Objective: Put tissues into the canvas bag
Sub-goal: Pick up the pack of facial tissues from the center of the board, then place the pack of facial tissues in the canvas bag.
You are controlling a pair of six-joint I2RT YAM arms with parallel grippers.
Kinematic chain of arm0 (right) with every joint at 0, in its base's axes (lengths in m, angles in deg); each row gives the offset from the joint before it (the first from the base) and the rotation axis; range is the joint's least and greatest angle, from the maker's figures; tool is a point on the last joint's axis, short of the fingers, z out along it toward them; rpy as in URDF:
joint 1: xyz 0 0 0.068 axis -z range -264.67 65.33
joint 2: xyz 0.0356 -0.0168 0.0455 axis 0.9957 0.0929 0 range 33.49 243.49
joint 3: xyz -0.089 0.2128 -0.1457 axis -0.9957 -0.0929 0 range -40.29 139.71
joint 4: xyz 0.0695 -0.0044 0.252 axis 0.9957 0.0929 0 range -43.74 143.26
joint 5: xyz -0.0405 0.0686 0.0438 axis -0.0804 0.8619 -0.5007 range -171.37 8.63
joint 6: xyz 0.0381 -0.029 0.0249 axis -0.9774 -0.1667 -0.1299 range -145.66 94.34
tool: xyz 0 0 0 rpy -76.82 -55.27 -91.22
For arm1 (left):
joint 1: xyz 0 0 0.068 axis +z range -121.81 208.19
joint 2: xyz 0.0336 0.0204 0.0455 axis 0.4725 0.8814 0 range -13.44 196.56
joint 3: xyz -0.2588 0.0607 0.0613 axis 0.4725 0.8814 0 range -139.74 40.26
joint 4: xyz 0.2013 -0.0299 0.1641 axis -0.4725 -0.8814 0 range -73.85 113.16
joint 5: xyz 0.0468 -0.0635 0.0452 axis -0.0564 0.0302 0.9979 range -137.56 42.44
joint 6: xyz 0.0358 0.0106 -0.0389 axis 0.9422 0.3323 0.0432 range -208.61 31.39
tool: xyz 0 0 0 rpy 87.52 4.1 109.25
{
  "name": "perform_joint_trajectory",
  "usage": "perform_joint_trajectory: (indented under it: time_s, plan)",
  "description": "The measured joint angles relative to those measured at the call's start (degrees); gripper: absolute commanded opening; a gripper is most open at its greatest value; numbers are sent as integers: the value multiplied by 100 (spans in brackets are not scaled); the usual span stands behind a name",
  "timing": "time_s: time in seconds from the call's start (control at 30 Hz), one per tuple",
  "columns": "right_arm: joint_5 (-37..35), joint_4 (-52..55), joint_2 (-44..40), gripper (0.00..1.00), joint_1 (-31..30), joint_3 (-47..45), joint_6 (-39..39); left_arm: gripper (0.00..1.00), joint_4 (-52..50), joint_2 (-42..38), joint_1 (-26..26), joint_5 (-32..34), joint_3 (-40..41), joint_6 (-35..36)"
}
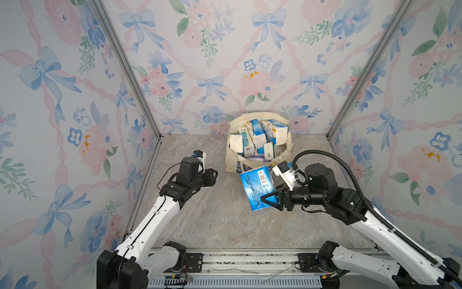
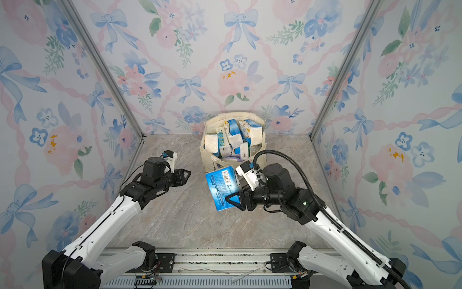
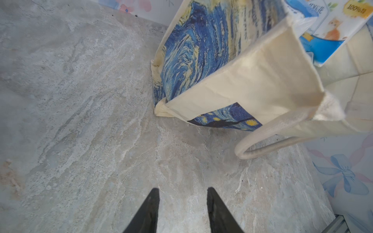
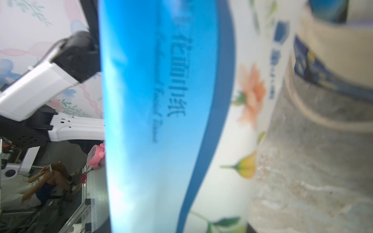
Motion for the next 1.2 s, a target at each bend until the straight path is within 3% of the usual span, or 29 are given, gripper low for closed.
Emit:
perform_joint_trajectory:
  time_s: [0.17,0.37,0.7,0.97,1.2]
  plan:
    - [-525,61,634,52,669,1427,734,42,-17,107,0,39,-280,94]
    - [-1117,297,2151,52,1272,2651,1473,42,-15,199,70,76,-380,184]
    - [-1220,1469,4483,54,1987,4089,2057,42,-17,245,352,76,-380,243]
    - [-1106,1864,5283,57,2085,4793,2221,42,-15,251,452,59,-380,247]
    - [-1209,2197,5689,69,2159,5302,2234,42,-13,343,581,42,-380,291]
